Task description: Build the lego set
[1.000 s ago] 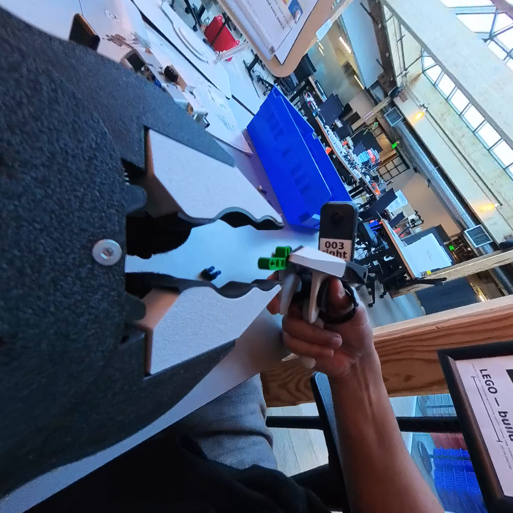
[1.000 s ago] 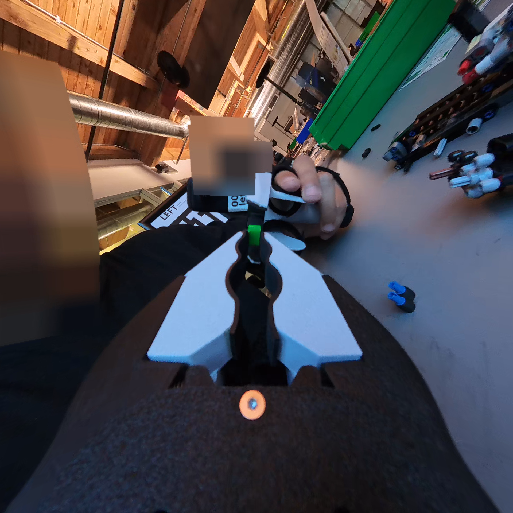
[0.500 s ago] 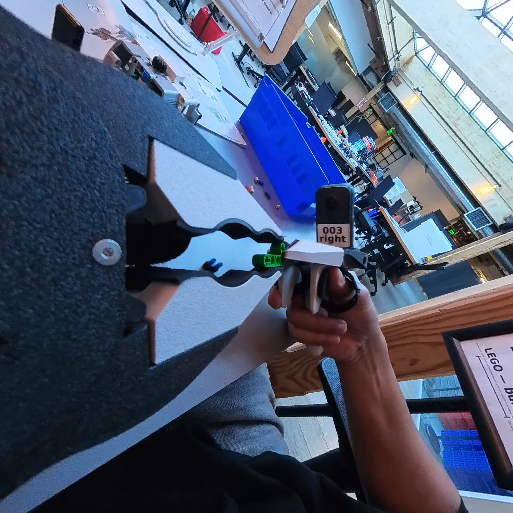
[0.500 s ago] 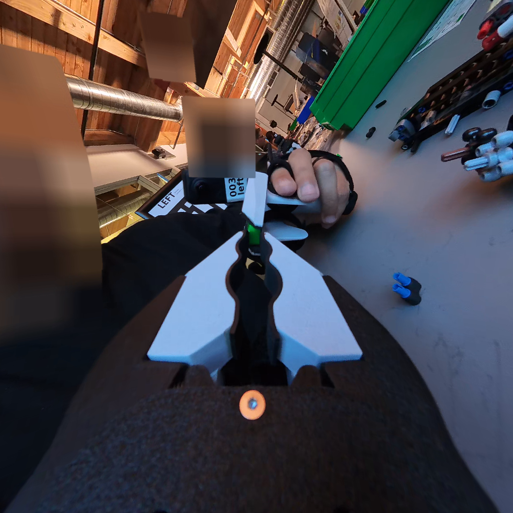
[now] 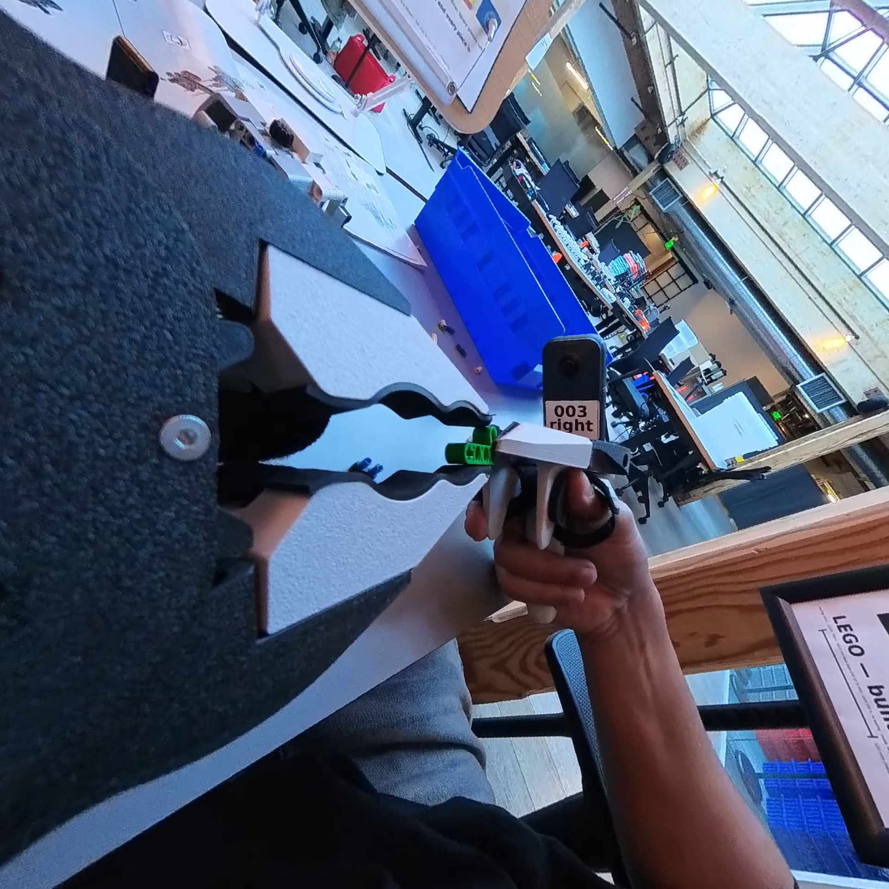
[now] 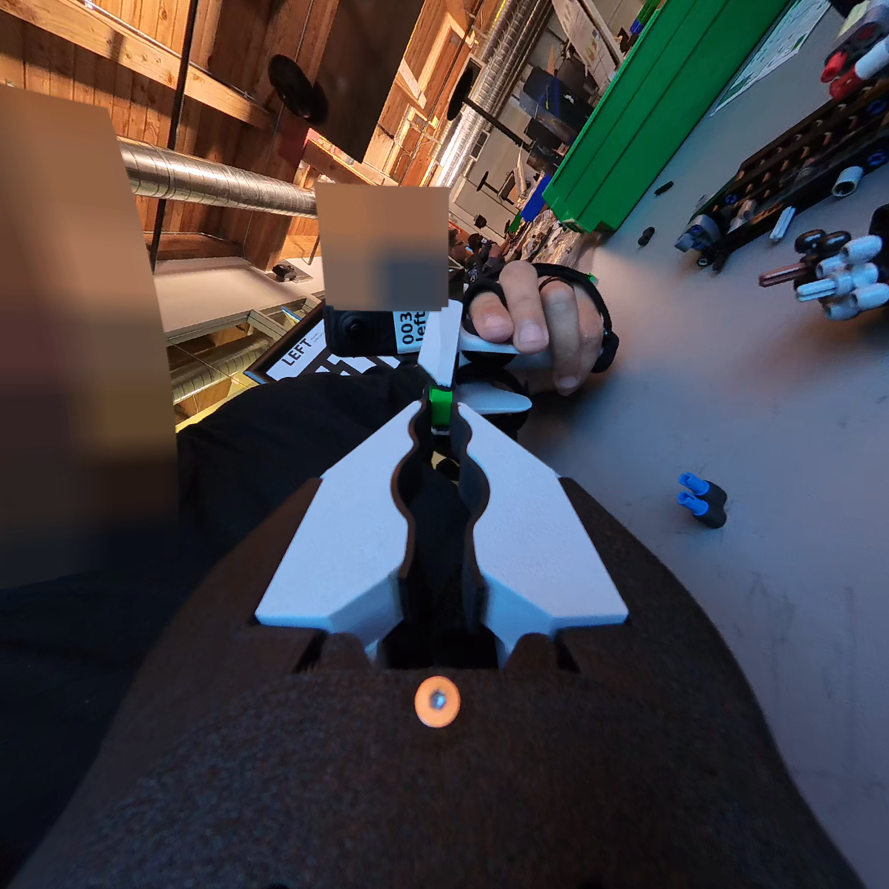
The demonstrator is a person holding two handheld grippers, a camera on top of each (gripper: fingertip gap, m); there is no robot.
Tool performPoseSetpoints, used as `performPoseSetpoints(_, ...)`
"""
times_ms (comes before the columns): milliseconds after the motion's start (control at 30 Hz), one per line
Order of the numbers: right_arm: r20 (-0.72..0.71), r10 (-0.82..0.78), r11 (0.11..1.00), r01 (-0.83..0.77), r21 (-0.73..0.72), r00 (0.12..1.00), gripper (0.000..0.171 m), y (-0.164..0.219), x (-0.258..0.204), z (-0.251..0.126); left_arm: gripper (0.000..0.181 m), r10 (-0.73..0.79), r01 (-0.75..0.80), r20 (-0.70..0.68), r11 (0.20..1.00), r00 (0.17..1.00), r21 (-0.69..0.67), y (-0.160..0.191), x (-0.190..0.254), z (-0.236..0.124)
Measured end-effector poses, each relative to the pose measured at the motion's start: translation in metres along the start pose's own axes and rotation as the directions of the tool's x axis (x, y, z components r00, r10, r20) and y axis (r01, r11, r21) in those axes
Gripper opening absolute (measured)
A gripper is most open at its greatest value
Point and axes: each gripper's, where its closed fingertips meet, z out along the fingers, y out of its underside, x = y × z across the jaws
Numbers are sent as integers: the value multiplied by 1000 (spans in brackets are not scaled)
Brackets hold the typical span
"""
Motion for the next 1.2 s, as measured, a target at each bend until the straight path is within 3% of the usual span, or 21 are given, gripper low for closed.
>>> performPoseSetpoints(767,-8,-28,998,29,50,1000,7,-9,0,-1,11,67,-63,95,997,993,-46,-2,-9,-1)
performPoseSetpoints(1067,-97,-38,988,51,144,995,6,-21,10,-2,11,160,-130,211,980,964,-148,8,-21,1)
performPoseSetpoints(1200,-129,-42,984,63,168,991,6,-24,15,-3,12,116,-79,225,982,967,-169,12,-25,0)
